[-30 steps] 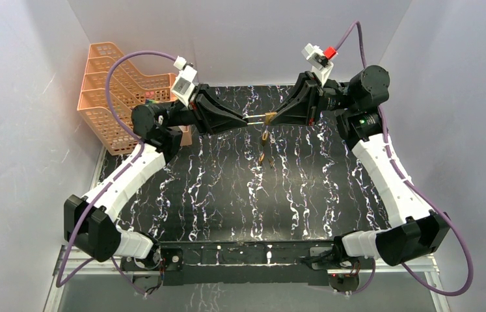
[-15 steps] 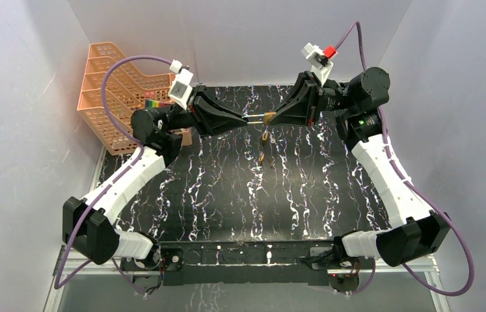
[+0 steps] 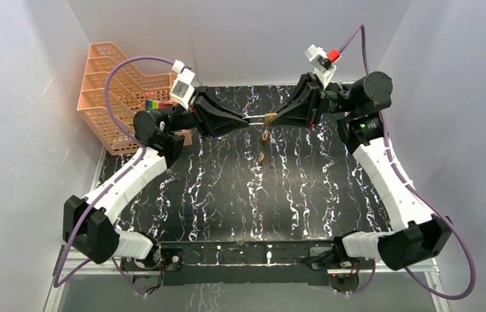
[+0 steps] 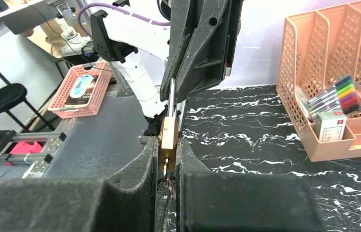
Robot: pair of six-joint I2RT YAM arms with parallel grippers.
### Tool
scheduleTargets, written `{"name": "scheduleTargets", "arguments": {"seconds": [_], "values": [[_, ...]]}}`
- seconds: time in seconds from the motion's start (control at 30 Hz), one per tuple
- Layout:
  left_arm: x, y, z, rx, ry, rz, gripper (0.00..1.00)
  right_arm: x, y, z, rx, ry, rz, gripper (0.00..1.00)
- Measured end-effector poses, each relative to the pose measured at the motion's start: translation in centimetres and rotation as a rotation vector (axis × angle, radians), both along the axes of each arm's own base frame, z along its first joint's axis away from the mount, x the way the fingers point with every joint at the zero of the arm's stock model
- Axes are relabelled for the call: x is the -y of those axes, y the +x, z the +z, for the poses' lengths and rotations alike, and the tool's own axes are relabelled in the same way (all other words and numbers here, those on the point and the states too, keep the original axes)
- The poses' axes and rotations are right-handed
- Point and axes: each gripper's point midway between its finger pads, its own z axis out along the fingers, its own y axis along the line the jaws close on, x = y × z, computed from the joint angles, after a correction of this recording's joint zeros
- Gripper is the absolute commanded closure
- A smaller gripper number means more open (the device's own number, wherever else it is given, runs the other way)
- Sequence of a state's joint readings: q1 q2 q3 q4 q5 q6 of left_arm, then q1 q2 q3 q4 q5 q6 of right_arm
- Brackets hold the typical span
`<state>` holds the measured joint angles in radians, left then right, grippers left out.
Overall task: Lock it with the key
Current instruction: Lock the lock.
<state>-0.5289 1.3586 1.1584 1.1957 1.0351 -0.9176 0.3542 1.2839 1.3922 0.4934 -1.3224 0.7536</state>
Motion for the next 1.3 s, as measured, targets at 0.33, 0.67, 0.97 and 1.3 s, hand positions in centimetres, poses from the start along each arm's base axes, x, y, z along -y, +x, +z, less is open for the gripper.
{"name": "scheduleTargets", "arguments": {"seconds": [0.33,0.67,0.97,1.3], "values": [[1.0,-1.1,0.3,-0.058,-0.015,-0.048,1.0,0.2,-0.9,1.0,0.091,0.052,-0.054,1.0],[1.3,-0.5,0.4,-0.041,-0.035,-0.023,1.0,0.1,-0.6,1.1,0.082,0.058,-0.067,1.0],[2.0,0.4,1.2,-0.011,-0.077,0.004,1.0,-1.4,-0.1,1.7,0.104,0.106,-0.119,1.0],[1.7,0.4,1.7,0.043,-0.084,0.069,1.0,-1.8,0.0,1.7,0.147,0.109,-0.195,1.0]]}}
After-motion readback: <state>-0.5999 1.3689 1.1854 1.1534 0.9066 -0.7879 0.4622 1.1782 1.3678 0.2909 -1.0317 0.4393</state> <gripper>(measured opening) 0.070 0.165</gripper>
